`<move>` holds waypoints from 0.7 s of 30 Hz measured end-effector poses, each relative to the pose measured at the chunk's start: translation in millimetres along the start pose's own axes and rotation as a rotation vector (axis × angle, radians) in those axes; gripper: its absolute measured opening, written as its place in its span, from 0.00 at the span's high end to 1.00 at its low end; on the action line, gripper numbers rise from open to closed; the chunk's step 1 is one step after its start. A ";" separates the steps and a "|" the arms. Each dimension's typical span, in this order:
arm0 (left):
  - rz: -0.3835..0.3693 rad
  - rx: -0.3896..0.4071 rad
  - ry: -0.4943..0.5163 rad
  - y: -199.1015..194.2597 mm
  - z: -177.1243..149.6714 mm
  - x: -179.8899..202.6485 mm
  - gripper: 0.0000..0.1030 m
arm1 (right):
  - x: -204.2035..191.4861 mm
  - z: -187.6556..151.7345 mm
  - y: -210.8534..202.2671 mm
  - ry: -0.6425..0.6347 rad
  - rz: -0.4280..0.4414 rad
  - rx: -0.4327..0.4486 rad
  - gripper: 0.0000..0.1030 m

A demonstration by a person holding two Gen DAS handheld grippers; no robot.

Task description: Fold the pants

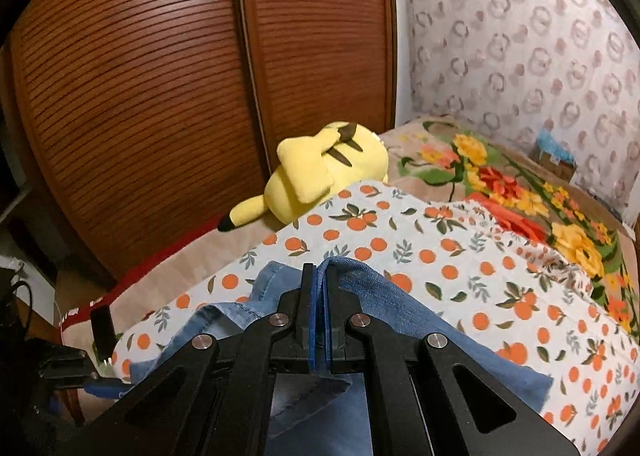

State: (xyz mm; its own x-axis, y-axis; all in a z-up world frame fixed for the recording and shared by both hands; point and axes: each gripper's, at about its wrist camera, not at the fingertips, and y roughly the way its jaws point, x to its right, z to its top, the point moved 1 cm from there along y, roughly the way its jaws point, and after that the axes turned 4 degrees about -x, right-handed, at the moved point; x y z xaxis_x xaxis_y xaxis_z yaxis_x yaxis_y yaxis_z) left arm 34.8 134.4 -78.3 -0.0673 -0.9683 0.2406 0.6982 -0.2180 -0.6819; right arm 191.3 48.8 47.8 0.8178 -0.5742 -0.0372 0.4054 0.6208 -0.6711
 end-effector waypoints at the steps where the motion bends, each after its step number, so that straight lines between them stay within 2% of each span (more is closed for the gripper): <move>1: 0.004 0.002 0.001 -0.5 0.3 -1.4 0.58 | 2.2 1.7 0.4 0.008 0.002 -0.005 0.95; 4: 0.010 0.014 -0.001 -4.1 2.6 -2.4 0.56 | 1.7 4.2 -1.8 0.018 0.000 -0.017 0.75; 5: 0.012 0.019 0.002 -4.7 3.9 -1.9 0.56 | 0.2 5.9 -5.0 0.015 0.004 -0.011 0.60; 6: 0.012 0.021 0.003 -4.7 5.1 -2.6 0.56 | 1.5 4.3 -9.9 0.015 -0.003 0.006 0.53; 12: 0.004 0.029 0.041 -1.5 12.7 7.0 0.56 | 7.3 -6.6 -32.4 0.034 -0.016 0.059 0.52; 21: 0.009 -0.027 0.115 26.2 16.9 19.8 0.56 | 26.3 -50.3 -52.7 0.071 -0.083 0.038 0.52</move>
State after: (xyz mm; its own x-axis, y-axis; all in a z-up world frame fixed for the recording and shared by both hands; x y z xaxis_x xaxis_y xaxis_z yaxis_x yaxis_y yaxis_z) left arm 63.9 111.5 -79.7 -0.1435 -0.9774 0.1551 0.6796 -0.2113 -0.7025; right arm 170.9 -25.8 44.9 0.7504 -0.6600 -0.0357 0.4869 0.5884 -0.6455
